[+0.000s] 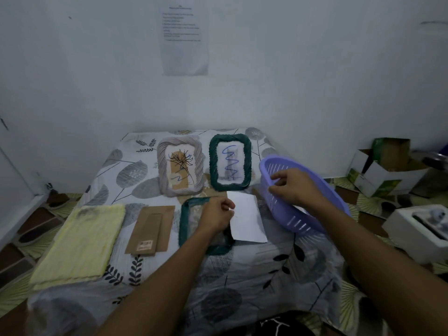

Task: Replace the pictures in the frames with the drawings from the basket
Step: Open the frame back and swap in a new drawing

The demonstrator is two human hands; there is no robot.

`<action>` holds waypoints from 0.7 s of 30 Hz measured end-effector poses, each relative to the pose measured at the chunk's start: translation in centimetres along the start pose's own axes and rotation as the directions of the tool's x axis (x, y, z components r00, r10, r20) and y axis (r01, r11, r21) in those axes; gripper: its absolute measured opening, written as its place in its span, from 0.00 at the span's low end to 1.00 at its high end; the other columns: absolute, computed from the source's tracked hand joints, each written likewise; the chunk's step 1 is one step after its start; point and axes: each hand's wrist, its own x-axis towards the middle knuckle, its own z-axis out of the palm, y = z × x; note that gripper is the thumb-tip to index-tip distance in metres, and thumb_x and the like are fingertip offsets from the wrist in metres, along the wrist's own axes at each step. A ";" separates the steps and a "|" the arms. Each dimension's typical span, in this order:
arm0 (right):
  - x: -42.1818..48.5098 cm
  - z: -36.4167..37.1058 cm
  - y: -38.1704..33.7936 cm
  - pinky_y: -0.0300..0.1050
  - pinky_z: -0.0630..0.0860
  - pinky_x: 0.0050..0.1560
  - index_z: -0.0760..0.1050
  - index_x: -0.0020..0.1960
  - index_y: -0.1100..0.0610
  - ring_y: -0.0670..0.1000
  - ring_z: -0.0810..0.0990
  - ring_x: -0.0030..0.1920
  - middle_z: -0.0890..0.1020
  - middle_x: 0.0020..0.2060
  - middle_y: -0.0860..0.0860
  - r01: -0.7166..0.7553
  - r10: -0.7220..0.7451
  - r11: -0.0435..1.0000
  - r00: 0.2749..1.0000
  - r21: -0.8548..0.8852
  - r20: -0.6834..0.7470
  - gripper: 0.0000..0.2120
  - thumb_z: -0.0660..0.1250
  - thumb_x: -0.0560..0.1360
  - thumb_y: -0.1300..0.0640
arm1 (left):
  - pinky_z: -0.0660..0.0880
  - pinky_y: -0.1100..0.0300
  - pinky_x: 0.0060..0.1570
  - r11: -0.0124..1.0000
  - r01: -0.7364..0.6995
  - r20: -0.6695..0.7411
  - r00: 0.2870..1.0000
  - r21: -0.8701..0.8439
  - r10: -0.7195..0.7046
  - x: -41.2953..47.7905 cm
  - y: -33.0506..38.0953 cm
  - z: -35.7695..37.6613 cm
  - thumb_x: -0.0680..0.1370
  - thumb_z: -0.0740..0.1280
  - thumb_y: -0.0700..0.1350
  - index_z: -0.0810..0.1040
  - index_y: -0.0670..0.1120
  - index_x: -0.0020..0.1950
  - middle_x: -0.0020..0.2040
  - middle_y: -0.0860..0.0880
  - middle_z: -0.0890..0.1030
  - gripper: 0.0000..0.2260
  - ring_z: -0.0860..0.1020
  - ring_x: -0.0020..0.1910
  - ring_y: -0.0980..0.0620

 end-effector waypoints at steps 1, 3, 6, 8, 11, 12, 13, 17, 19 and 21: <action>0.1 -0.3 0.1 0.40 0.70 0.47 0.77 0.63 0.56 0.48 0.79 0.45 0.85 0.49 0.54 -0.012 0.013 1.000 1.000 0.026 -0.008 0.21 0.72 0.72 0.55 | 0.72 0.62 0.41 0.999 -0.007 0.015 1.000 0.037 0.007 0.3 0.2 0.8 0.74 0.68 0.33 0.80 0.43 0.45 0.43 0.47 0.78 0.06 0.76 0.44 0.52; -0.2 -0.4 0.3 0.41 0.71 0.48 0.77 0.64 0.56 0.47 0.79 0.44 0.85 0.49 0.53 -0.022 0.022 0.996 1.000 0.090 -0.001 0.21 0.72 0.72 0.55 | 0.72 0.66 0.34 0.998 -0.011 0.049 0.999 0.055 0.008 0.9 0.6 2.3 0.74 0.67 0.32 0.80 0.43 0.46 0.42 0.47 0.77 0.07 0.76 0.42 0.52; -1.1 1.0 0.3 0.38 0.72 0.47 0.77 0.64 0.56 0.46 0.80 0.42 0.86 0.47 0.53 0.035 -0.036 0.995 0.999 0.098 0.013 0.22 0.73 0.72 0.54 | 0.72 0.68 0.24 1.000 0.019 0.097 0.995 -0.020 -0.017 1.2 1.0 4.2 0.73 0.65 0.29 0.79 0.40 0.47 0.40 0.45 0.77 0.08 0.76 0.37 0.51; -1.5 2.1 0.2 0.39 0.74 0.49 0.77 0.65 0.57 0.50 0.82 0.46 0.86 0.48 0.54 0.057 -0.059 0.995 0.998 0.079 0.023 0.23 0.73 0.72 0.53 | 0.74 0.66 0.25 0.998 0.047 0.101 0.994 -0.050 -0.042 1.3 1.0 4.8 0.73 0.64 0.27 0.79 0.38 0.49 0.41 0.42 0.78 0.09 0.77 0.35 0.50; -1.9 3.4 -0.1 0.45 0.76 0.54 0.76 0.65 0.57 0.52 0.82 0.49 0.85 0.49 0.54 0.059 -0.062 0.995 0.997 0.075 0.038 0.23 0.73 0.72 0.52 | 0.78 0.59 0.30 0.991 0.075 0.134 0.989 -0.111 -0.060 1.3 0.9 4.8 0.74 0.61 0.25 0.77 0.34 0.51 0.42 0.39 0.78 0.10 0.79 0.39 0.44; -2.0 3.6 -0.2 0.46 0.77 0.55 0.77 0.65 0.57 0.52 0.82 0.50 0.85 0.49 0.53 0.062 -0.064 0.996 0.997 0.067 0.036 0.23 0.73 0.71 0.52 | 0.78 0.61 0.30 0.992 0.061 0.144 0.989 -0.113 -0.044 1.3 0.8 4.7 0.74 0.61 0.25 0.77 0.33 0.51 0.41 0.39 0.78 0.10 0.79 0.38 0.45; -2.0 3.8 -0.2 0.47 0.77 0.56 0.77 0.65 0.57 0.53 0.82 0.50 0.85 0.49 0.53 0.062 -0.064 0.996 0.997 0.063 0.033 0.23 0.73 0.71 0.51 | 0.78 0.63 0.30 0.995 0.035 0.151 0.988 -0.097 -0.020 1.3 0.8 4.5 0.74 0.61 0.25 0.76 0.33 0.52 0.40 0.39 0.79 0.10 0.79 0.38 0.46; -1.7 3.8 0.2 0.47 0.77 0.54 0.80 0.60 0.55 0.52 0.82 0.48 0.85 0.48 0.53 0.044 -0.047 0.996 0.998 0.076 0.045 0.17 0.70 0.74 0.49 | 0.74 0.59 0.39 0.996 -0.057 0.094 0.994 0.062 0.051 1.1 1.3 3.9 0.78 0.61 0.33 0.76 0.38 0.54 0.48 0.36 0.81 0.07 0.79 0.46 0.42; -0.9 3.2 1.1 0.50 0.79 0.50 0.82 0.53 0.56 0.53 0.82 0.43 0.85 0.44 0.54 0.005 -0.009 0.995 0.999 0.098 0.038 0.11 0.67 0.77 0.51 | 0.71 0.58 0.45 0.983 -0.121 -0.024 0.992 0.141 0.126 1.4 1.8 3.4 0.80 0.60 0.39 0.76 0.40 0.54 0.50 0.40 0.81 0.07 0.78 0.49 0.44; 0.5 2.6 2.4 0.53 0.80 0.49 0.82 0.51 0.57 0.54 0.82 0.43 0.85 0.45 0.55 -0.047 0.046 0.996 0.999 0.072 0.015 0.09 0.66 0.77 0.54 | 0.70 0.58 0.49 0.982 -0.169 -0.076 0.982 0.082 0.176 1.5 2.7 2.9 0.82 0.59 0.44 0.76 0.42 0.56 0.51 0.45 0.79 0.09 0.77 0.51 0.47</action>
